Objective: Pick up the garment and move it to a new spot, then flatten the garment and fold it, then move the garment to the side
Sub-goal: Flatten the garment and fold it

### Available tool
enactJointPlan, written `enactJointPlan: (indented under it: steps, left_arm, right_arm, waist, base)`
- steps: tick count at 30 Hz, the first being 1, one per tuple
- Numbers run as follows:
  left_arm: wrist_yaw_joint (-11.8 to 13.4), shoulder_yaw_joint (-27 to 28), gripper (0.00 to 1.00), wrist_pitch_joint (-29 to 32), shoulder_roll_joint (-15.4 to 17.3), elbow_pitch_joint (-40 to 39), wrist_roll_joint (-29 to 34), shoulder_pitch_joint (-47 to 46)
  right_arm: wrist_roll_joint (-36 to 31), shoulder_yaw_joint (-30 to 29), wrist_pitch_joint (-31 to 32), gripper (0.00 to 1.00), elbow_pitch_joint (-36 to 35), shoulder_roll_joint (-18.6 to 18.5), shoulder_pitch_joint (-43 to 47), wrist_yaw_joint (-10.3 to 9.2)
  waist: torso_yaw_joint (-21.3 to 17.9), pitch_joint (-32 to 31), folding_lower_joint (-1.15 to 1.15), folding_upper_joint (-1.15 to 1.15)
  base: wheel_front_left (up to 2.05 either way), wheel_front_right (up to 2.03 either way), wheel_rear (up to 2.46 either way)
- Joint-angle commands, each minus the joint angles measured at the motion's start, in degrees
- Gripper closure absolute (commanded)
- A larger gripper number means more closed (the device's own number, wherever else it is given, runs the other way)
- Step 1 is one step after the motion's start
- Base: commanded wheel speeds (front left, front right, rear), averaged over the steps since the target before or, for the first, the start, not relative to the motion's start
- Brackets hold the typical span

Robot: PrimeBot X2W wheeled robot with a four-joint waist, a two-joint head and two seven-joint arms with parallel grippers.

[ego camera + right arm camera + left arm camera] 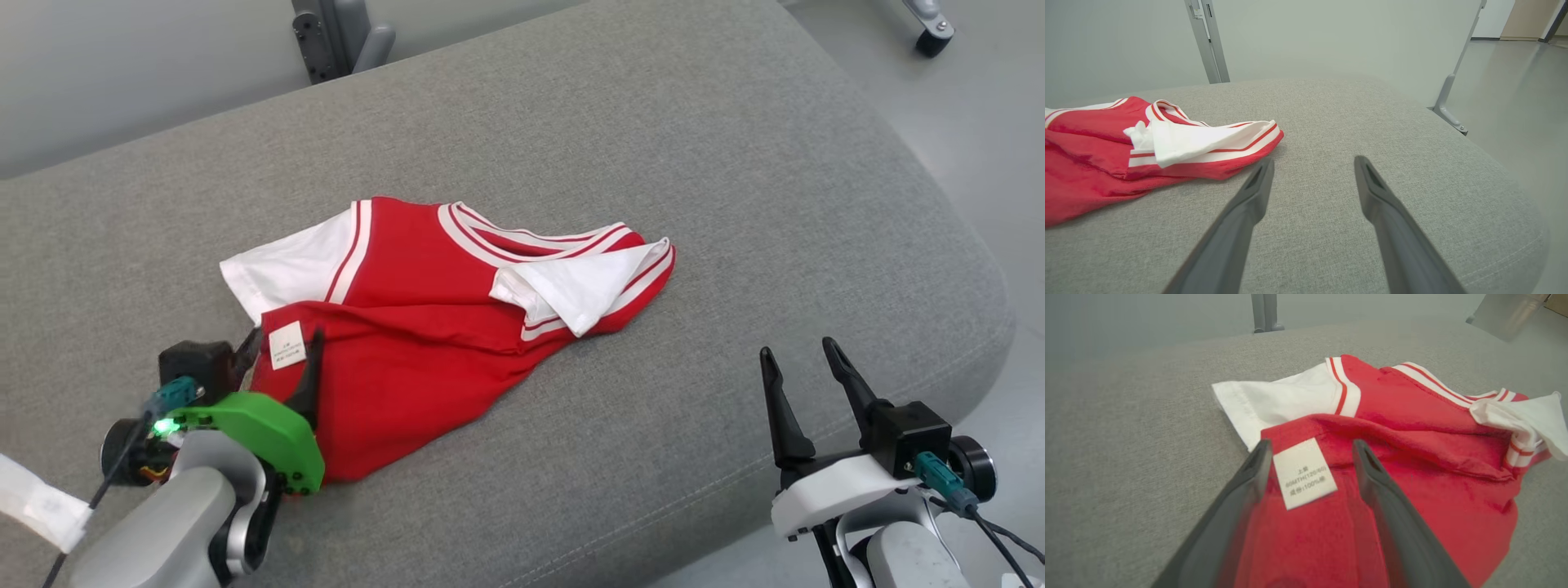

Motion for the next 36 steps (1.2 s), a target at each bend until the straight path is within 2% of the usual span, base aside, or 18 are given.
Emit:
enactJointPlan:
  steps: [1,6,11,17,19,20,21,22,24,31,36]
  left_arm:
    - [0.3,0.5,0.0,0.8,0.8,-0.2,-1.3,1.2]
    - [-0.2,2.6,0.0,3.0,2.6,-1.6,-5.2,3.0]
    - [-2.6,3.2,0.0,5.1,1.7,-2.7,-8.1,3.0]
    - [-3.1,3.7,0.02,6.5,1.0,-1.9,-9.7,3.3]
    - [-3.4,3.7,0.18,6.8,1.1,-1.2,-9.9,3.1]
    - [-3.4,3.7,0.41,6.9,1.2,-1.0,-9.9,2.9]
    - [-3.6,3.7,0.6,7.0,1.1,-0.8,-10.0,2.6]
    - [-3.8,3.7,0.71,7.0,0.9,-0.7,-10.0,2.3]
    - [-3.9,3.6,1.0,7.1,0.8,-0.4,-9.9,1.7]
    - [-4.5,3.1,1.0,6.8,0.2,0.7,-9.0,0.7]
    - [-3.6,3.0,1.0,4.6,0.8,-1.1,-7.0,0.2]
  right_arm:
    - [-0.3,-0.1,-0.2,0.0,-0.2,0.0,0.5,-0.02]
    - [-1.1,0.3,-0.2,0.0,0.0,0.0,-0.1,-0.02]
    - [-1.3,0.7,-0.2,0.0,0.3,-0.1,-0.6,-0.02]
    - [-1.1,1.0,-0.2,0.0,0.3,-0.3,-0.3,-0.02]
    - [-1.0,1.0,-0.2,0.0,0.2,-0.3,-0.1,-0.02]
    - [-1.0,0.9,-0.2,0.0,0.2,-0.3,0.0,-0.02]
    - [-1.0,0.9,-0.2,0.0,0.2,-0.3,0.0,-0.02]
    - [-1.0,0.8,-0.2,0.0,0.2,-0.3,0.0,-0.02]
    - [-0.9,0.7,-0.2,0.0,0.3,-0.3,0.0,-0.02]
    - [-1.0,0.7,-0.2,0.0,0.4,-0.2,-0.3,-0.02]
    - [-1.1,0.3,-0.2,0.0,0.3,-0.2,0.4,-0.02]
  waist:
    - [0.8,-0.3,0.0,0.62]
    - [2.1,-0.6,0.0,0.62]
    - [2.3,-0.9,0.0,0.62]
    - [1.5,-0.9,0.0,0.62]
    - [1.2,-0.8,0.0,0.62]
    - [1.1,-0.8,0.0,0.62]
    - [1.0,-0.7,0.0,0.62]
    - [0.8,-0.7,0.0,0.62]
    - [0.7,-0.6,0.0,0.62]
    - [0.2,-0.7,0.0,0.62]
    - [0.5,-0.9,0.0,0.62]
  base:
    - [0.0,0.0,0.0]
    - [0.0,0.0,0.0]
    - [0.0,0.0,0.0]
    - [0.0,0.0,0.0]
    - [0.0,0.0,0.0]
    - [0.0,0.0,0.0]
    - [0.0,0.0,0.0]
    - [0.0,0.0,0.0]
    - [0.0,0.0,0.0]
    - [0.0,0.0,0.0]
    - [0.0,0.0,0.0]
